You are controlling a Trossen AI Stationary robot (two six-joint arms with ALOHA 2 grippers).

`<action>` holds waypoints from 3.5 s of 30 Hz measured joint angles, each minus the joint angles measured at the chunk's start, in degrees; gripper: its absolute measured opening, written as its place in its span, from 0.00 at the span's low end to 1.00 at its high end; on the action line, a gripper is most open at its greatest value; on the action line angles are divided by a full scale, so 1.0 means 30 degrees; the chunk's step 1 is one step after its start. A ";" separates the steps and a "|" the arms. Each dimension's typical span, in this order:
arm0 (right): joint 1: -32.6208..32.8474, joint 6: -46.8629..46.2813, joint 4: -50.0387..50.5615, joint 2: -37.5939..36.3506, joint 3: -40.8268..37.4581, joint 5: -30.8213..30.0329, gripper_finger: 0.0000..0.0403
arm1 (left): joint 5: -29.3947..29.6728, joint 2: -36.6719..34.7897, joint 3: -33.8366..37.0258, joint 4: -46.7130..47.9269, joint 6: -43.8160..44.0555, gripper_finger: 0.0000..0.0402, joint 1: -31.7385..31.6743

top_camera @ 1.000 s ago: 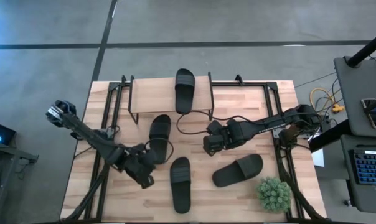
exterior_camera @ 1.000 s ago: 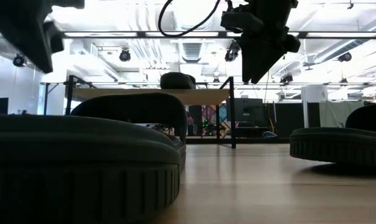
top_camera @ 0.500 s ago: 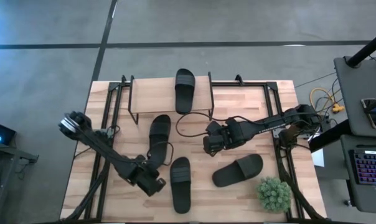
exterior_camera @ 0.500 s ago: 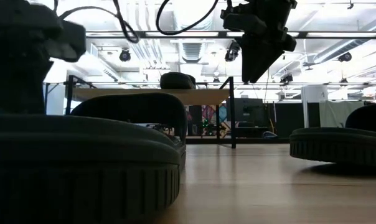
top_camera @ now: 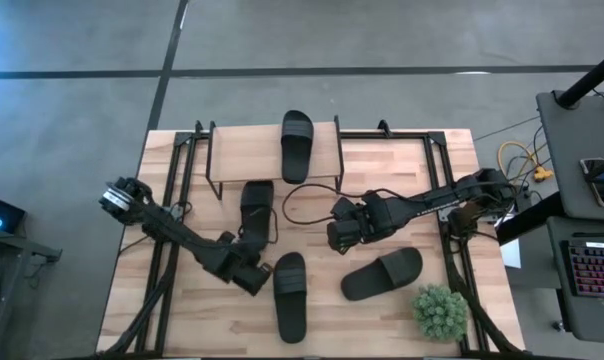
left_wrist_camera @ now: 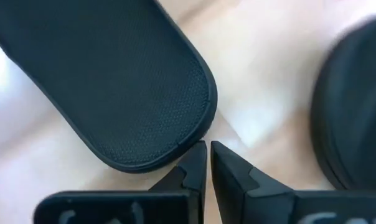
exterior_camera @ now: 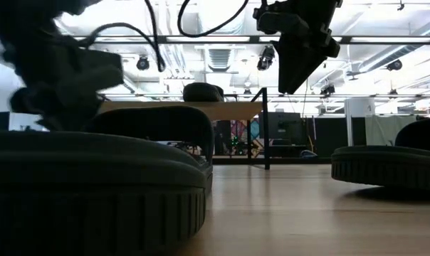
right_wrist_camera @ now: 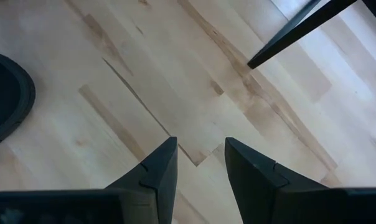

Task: Pick and place slides into the shelf
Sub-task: Put the left big black slide under the shelf, then put the small black slide on the shelf

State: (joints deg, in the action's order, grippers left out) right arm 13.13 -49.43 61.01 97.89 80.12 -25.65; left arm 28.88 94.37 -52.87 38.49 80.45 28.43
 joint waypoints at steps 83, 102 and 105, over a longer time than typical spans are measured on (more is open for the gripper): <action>0.4019 -1.5045 -1.4062 0.4873 0.0295 0.8181 0.02 | 0.2055 -1.4465 0.4799 0.5321 -0.0188 0.02 0.6914; 0.5920 -1.6951 -1.4486 0.9665 0.5463 0.9525 0.02 | 0.1864 -1.7110 0.6854 0.5310 -0.1139 0.02 0.6906; 0.5911 -1.7028 -1.4402 0.9930 0.5610 0.9430 0.02 | 0.1823 -1.7268 0.6886 0.5314 -0.1164 0.03 0.6906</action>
State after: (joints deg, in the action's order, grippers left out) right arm 30.86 -100.51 17.81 127.68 96.95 2.64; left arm 34.35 42.56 -32.21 54.43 76.96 49.15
